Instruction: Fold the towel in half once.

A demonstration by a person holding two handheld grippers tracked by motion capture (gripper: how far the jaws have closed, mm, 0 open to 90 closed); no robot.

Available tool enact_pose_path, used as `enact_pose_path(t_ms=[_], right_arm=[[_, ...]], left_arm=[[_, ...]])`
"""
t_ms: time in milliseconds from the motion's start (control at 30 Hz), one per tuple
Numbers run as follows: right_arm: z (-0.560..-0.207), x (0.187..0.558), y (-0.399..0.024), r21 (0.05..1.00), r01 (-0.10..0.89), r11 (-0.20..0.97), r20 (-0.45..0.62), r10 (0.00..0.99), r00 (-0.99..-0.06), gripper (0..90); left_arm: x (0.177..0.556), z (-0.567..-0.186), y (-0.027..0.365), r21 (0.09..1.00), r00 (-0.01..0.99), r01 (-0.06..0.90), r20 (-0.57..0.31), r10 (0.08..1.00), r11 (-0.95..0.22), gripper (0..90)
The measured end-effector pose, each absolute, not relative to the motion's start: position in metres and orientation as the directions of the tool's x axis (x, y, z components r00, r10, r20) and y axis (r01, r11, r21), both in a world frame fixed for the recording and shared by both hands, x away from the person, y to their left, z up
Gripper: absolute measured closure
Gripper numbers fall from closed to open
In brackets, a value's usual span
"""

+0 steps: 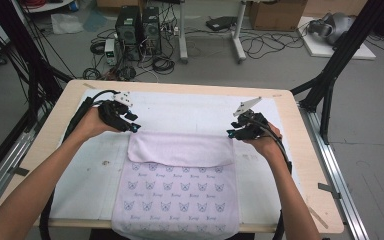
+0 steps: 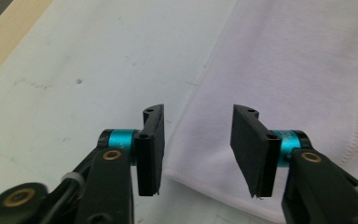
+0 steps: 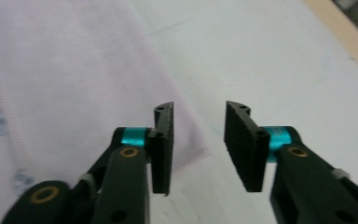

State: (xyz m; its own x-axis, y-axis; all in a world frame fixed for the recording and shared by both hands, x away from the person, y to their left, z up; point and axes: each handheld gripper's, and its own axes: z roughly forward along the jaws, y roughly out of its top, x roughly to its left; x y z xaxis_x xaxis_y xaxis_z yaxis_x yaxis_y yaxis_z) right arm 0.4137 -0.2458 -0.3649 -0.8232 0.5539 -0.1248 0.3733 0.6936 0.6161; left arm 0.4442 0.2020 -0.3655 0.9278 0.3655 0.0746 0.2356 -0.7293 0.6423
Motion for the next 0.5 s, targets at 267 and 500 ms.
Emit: enact_pose_path(t_ms=[267, 500], right_arm=[[-0.370, 0.397, -0.245, 0.565, 0.295, 0.770, -0.039, 0.382, -0.923, 43.9], [-0.384, 0.379, -0.235, 0.456, 0.188, 0.870, -0.012, 0.218, -0.976, 48.4]], left_arm=[[0.410, -0.368, 0.206, 0.635, 0.977, 0.123, 0.057, 0.205, -0.763, 30.0], [0.382, -0.388, 0.201, 0.568, 0.995, 0.015, 0.074, 0.069, -0.823, 31.4]])
